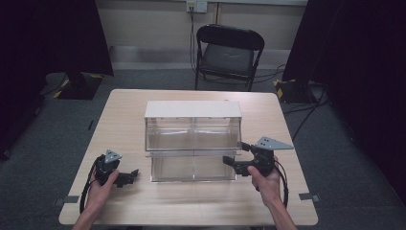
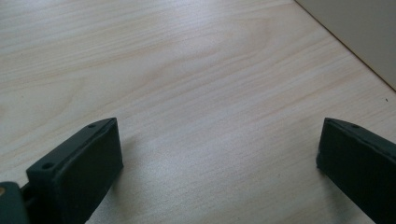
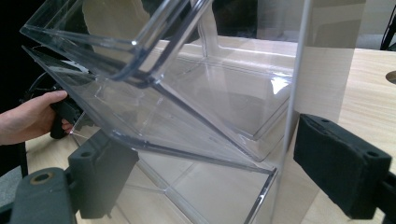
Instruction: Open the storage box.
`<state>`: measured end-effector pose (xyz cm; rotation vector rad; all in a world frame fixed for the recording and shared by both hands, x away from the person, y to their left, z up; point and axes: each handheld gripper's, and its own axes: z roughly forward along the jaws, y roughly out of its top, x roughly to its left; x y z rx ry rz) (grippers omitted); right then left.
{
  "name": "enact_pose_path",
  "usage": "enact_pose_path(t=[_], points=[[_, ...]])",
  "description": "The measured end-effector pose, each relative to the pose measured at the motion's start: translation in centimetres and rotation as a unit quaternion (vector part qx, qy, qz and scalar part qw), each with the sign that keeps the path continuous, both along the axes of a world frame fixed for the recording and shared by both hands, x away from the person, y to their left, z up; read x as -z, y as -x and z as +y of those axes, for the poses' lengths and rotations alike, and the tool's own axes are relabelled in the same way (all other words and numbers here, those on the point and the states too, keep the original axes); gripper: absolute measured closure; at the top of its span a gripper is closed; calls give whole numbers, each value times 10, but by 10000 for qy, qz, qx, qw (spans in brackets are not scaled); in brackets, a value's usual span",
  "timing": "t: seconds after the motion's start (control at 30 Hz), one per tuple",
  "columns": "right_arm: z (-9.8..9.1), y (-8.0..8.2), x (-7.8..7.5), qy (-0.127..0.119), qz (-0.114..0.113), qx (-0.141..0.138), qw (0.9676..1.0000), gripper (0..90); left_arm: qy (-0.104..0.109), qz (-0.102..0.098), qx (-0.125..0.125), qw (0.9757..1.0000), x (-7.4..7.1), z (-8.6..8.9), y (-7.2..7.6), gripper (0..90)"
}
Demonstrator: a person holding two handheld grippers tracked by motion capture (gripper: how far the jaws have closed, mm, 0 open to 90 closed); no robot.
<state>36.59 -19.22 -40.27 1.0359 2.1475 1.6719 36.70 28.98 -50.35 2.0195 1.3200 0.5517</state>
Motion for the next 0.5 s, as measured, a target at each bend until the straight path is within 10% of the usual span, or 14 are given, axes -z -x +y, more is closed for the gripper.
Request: enact_pose_path(t=[0.5], points=[[0,0,0,-6,-8,14,10000,135,-1,-2,0,10000,0,0,0,0]])
